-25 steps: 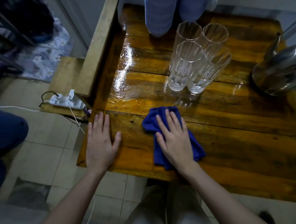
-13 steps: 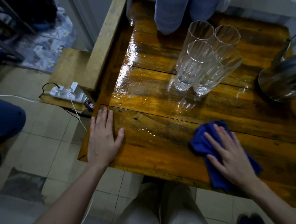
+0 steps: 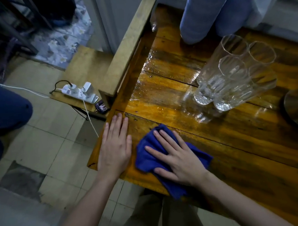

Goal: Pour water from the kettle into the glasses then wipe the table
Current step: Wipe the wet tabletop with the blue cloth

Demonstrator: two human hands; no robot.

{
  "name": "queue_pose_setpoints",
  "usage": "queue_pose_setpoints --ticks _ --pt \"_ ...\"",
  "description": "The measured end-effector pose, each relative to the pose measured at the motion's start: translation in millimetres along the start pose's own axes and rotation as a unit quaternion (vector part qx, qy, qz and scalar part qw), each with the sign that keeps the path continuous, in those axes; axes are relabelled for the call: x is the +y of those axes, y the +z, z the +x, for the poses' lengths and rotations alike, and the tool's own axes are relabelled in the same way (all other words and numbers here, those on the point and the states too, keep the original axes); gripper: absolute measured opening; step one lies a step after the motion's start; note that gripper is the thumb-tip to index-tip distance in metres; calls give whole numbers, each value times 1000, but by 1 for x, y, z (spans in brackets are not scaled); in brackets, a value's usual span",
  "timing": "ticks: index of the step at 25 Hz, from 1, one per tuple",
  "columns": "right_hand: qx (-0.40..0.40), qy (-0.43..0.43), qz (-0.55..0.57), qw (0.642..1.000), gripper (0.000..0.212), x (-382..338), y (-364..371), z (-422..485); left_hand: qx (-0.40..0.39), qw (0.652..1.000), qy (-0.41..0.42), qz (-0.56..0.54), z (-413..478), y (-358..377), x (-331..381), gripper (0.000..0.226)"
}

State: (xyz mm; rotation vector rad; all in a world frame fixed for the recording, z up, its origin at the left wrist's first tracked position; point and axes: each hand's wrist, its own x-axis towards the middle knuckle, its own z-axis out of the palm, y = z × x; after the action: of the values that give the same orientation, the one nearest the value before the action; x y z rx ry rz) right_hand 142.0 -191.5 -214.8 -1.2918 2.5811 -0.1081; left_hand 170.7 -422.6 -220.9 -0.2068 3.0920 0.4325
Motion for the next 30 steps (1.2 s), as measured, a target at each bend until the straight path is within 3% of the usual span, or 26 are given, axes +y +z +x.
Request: queue_pose_setpoints --ticks 16,25,30 --pt "84 210 29 974 74 38 -17 110 17 999 -22 -32 1 4 -4 55" --pt "108 311 39 943 67 45 -11 63 17 999 -27 -41 1 1 -2 55" --pt "95 298 25 950 67 31 2 0 16 999 -24 -36 0 2 -3 55"
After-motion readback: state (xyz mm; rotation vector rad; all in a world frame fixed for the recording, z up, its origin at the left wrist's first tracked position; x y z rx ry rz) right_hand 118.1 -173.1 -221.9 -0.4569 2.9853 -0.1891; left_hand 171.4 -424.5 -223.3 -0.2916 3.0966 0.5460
